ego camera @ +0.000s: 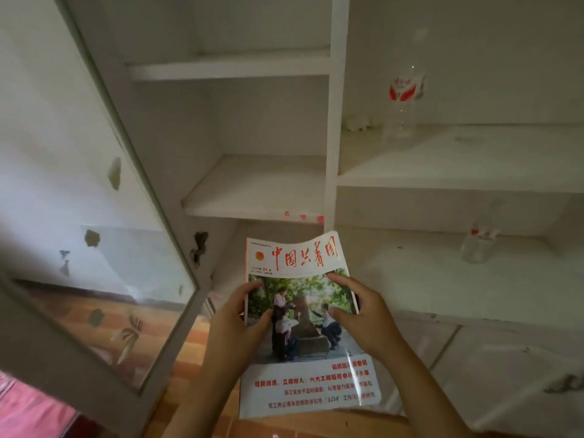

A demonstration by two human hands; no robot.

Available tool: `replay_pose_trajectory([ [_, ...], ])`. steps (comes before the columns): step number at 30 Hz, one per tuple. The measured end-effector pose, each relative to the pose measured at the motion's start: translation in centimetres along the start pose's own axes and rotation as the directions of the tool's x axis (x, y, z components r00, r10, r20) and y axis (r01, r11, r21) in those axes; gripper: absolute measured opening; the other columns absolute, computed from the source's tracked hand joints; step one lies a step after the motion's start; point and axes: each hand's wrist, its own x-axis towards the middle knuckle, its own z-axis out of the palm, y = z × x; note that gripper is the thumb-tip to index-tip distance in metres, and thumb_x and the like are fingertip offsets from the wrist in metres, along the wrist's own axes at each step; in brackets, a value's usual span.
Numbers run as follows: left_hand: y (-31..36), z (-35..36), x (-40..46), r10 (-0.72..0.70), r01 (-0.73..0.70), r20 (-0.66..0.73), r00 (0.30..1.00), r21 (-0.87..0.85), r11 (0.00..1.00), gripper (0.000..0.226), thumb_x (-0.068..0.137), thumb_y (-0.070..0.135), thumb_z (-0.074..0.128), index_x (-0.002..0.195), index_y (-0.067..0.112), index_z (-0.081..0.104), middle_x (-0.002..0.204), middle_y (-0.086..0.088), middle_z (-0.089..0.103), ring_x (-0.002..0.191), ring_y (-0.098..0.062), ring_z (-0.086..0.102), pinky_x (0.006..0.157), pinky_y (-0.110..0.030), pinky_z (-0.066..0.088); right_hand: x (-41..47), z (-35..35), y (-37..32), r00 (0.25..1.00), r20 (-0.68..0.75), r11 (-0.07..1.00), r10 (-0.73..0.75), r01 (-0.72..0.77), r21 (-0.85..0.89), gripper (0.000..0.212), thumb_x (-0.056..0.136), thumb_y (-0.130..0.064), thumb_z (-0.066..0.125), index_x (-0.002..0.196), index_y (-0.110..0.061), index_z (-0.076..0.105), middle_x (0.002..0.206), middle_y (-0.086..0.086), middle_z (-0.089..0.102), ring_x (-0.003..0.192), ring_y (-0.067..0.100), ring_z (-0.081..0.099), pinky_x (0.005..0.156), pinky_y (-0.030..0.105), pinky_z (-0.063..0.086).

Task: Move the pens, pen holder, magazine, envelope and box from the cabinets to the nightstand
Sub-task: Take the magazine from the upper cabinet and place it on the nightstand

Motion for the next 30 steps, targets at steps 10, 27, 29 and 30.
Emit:
replay_pose_trajectory([
  [10, -5.4, 1.1, -8.4, -0.178, 0.179, -0.069, 0.982, 0.006, 0.984, 0.050, 0.090, 0.010, 0.075, 0.131, 0.034, 0.059, 0.118, 0.027, 0.059, 0.106, 0.006, 0.064, 0.074, -0.009, 0.055, -3.6, 3.6, 8.6, 0.966, 0.206, 0.987, 0.156, -0.162, 0.012, 0.054, 0.089, -0.026, 0.082, 0.132, -0.051, 0.063, 0.143, -0.019, 0.059, 0.129, 0.011, 0.059, 0.099, 0.048, 0.059],
  [27, -8.5, -5.3, -20.7, -0.319, 0.307, -0.242, 0.916, -0.088, 0.948, 0.039, 0.095, 0.017, 0.071, 0.131, 0.031, 0.060, 0.126, 0.013, 0.066, 0.107, 0.004, 0.066, 0.075, -0.015, 0.057, -9.0, 12.3, 4.8, 0.934, 0.344, 0.995, 0.097, -0.080, -0.063, 0.044, 0.088, -0.014, 0.083, 0.120, -0.042, 0.069, 0.129, -0.011, 0.068, 0.098, 0.003, 0.072, 0.075, 0.033, 0.066],
  [29, -9.1, -6.6, -23.4, -0.329, 0.316, -0.258, 0.908, -0.093, 0.944, 0.041, 0.095, 0.018, 0.071, 0.130, 0.036, 0.059, 0.127, 0.017, 0.065, 0.108, 0.003, 0.066, 0.077, -0.021, 0.060, -10.6, 13.9, 3.8, 0.924, 0.370, 0.994, 0.099, -0.074, -0.080, 0.044, 0.088, -0.014, 0.083, 0.120, -0.041, 0.069, 0.125, -0.014, 0.069, 0.096, 0.001, 0.072, 0.073, 0.031, 0.065],
  [30, -9.5, -7.2, -24.9, -0.337, 0.323, -0.271, 0.901, -0.098, 0.941, 0.041, 0.095, 0.018, 0.071, 0.130, 0.036, 0.058, 0.128, 0.019, 0.064, 0.107, 0.002, 0.067, 0.076, -0.024, 0.061, -11.6, 14.8, 3.2, 0.917, 0.388, 0.994, 0.095, -0.066, -0.088, 0.044, 0.088, -0.014, 0.082, 0.121, -0.040, 0.069, 0.124, -0.015, 0.068, 0.094, -0.001, 0.072, 0.071, 0.028, 0.064],
])
